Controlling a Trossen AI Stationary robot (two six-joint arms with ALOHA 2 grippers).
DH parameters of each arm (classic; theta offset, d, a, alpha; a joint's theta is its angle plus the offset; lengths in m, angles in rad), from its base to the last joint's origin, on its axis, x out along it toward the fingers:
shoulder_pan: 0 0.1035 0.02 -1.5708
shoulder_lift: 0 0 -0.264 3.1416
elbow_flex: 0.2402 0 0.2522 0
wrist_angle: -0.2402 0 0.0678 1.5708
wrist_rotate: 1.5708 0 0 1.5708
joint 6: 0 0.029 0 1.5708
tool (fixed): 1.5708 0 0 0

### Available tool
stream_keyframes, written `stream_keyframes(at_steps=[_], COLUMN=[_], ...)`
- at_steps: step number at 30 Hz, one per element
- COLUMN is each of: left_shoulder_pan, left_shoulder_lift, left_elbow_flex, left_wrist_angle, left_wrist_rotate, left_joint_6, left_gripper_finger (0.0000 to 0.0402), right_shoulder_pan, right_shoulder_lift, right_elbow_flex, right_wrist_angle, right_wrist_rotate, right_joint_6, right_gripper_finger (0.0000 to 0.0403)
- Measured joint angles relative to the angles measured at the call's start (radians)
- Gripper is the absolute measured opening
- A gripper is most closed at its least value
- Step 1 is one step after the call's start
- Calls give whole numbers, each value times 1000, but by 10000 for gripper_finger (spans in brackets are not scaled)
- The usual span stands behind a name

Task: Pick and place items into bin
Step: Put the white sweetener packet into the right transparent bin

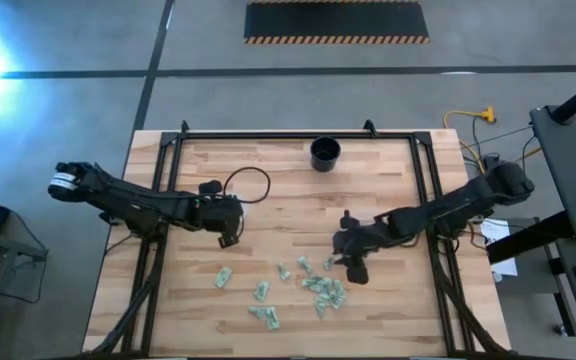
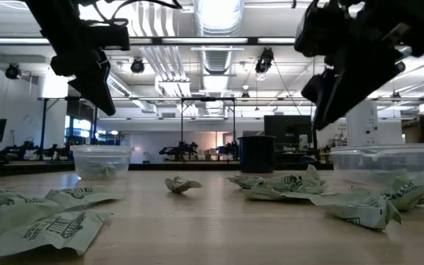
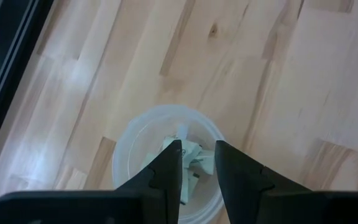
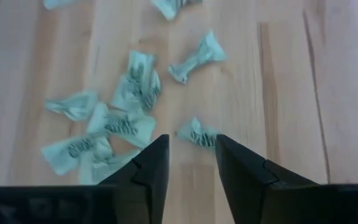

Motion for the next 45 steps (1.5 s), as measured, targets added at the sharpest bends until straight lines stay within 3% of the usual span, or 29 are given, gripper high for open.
stream_keyframes(at_steps=[9,21,45], left_shoulder_pan=[0,0,0], left_shoulder_lift=[-21,-26,-30], left_elbow_flex=[0,36,63], left_wrist_angle=[0,5,24], left_wrist_rotate=[4,4,1], left_joint_6=[-1,-1,3], left_gripper_finger=[80,80,80], right_shoulder_pan=[-7,-35,-35], right_shoulder_lift=[53,122,184], right_elbow_flex=[5,5,7], right_wrist_angle=[7,9,65], right_wrist_rotate=[8,9,8], right_joint_6=[2,1,4], right_gripper_finger=[156,160,110])
